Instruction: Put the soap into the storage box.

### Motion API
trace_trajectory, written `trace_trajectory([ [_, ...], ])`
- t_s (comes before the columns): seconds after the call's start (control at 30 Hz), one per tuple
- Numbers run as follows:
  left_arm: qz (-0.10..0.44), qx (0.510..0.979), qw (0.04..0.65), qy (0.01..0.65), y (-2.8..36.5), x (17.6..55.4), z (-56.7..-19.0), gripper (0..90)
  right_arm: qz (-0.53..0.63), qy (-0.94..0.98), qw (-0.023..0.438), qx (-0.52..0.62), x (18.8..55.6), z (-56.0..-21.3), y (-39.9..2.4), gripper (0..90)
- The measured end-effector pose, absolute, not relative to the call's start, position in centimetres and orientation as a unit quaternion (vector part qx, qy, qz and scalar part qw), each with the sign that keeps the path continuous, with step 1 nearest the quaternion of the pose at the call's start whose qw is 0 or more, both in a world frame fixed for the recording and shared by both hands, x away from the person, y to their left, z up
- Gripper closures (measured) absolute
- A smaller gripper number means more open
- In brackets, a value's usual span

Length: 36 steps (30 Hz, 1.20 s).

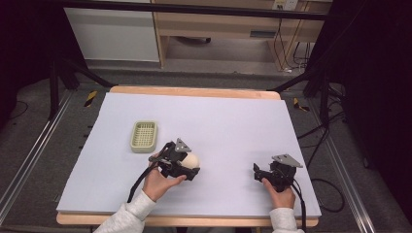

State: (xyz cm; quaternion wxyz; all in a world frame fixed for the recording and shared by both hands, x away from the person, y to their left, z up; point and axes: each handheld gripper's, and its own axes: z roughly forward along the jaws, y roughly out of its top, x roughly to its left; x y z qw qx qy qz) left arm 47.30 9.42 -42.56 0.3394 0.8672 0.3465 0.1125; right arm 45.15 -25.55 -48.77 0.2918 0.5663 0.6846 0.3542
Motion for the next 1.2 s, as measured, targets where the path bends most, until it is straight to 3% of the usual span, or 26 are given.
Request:
trace_trajectory([
  [1.2,0.141,0.834,0.358,0.395,15.0,49.3,-40.9,23.7,0.354,0.686,0.291,0.565,45.2,-48.8,-25.6,5.7],
])
